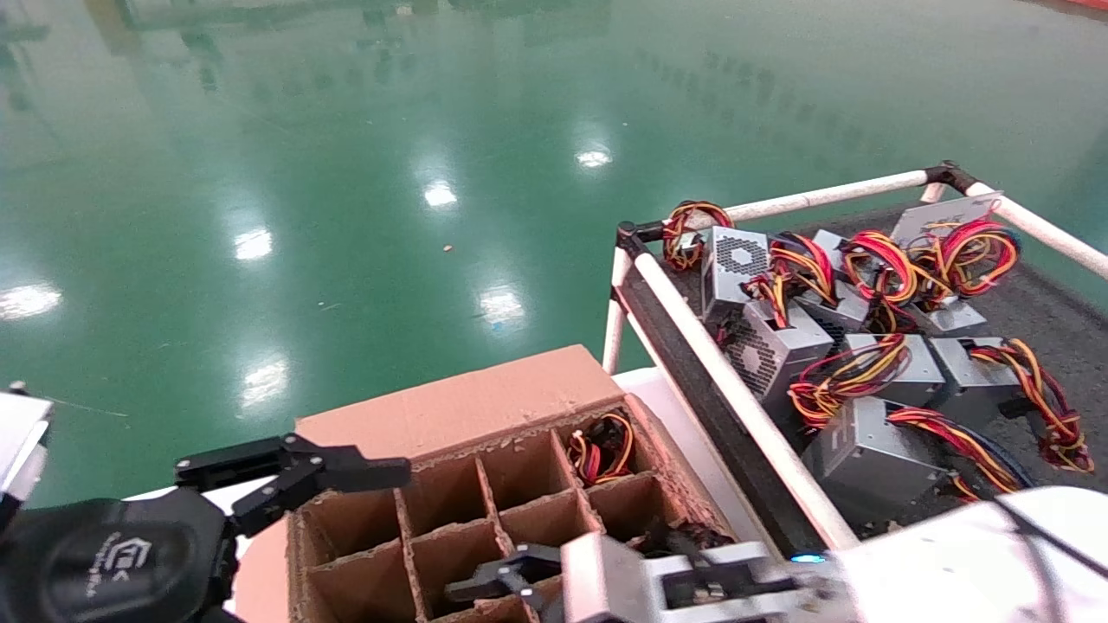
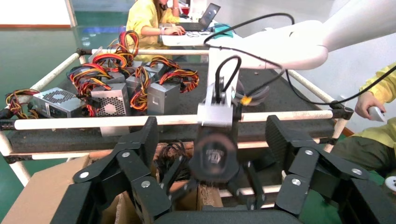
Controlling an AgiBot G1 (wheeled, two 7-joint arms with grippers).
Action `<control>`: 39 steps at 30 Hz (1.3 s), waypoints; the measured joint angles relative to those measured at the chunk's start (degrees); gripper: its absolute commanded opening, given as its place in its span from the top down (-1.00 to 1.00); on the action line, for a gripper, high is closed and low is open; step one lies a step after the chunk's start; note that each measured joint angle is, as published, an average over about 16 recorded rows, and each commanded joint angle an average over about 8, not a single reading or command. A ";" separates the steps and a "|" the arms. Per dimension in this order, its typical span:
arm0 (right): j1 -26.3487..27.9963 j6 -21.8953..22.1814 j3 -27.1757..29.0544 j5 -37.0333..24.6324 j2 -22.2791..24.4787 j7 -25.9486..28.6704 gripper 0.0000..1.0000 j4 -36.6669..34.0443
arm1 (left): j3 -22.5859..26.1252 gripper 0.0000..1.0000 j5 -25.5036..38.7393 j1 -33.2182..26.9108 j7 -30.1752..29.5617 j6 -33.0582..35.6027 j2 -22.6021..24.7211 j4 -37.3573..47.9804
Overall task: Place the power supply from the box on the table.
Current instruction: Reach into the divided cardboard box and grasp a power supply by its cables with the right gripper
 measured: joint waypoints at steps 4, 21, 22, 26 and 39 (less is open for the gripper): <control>1.93 0.09 -1.40 -1.50 -3.52 -4.09 -1.00 -5.32 | 0.00 -1.00 0.00 0.00 0.00 0.00 0.00 0.00; 7.71 1.50 -6.63 -4.19 -13.12 -12.34 0.39 -20.96 | 0.01 -1.00 0.00 0.00 0.00 0.00 0.00 0.00; 7.80 1.89 -6.96 -4.11 -13.36 -12.41 0.55 -21.17 | 0.01 -1.00 -0.01 0.00 0.00 0.00 0.00 0.00; 7.85 3.96 -8.30 -3.47 -13.98 -12.39 1.00 -21.00 | 0.01 -1.00 -0.01 0.00 0.00 0.00 0.00 0.00; 6.70 10.93 -13.42 0.43 -14.23 -9.62 1.00 -15.89 | 0.01 -1.00 -0.01 0.00 0.01 -0.01 -0.01 0.00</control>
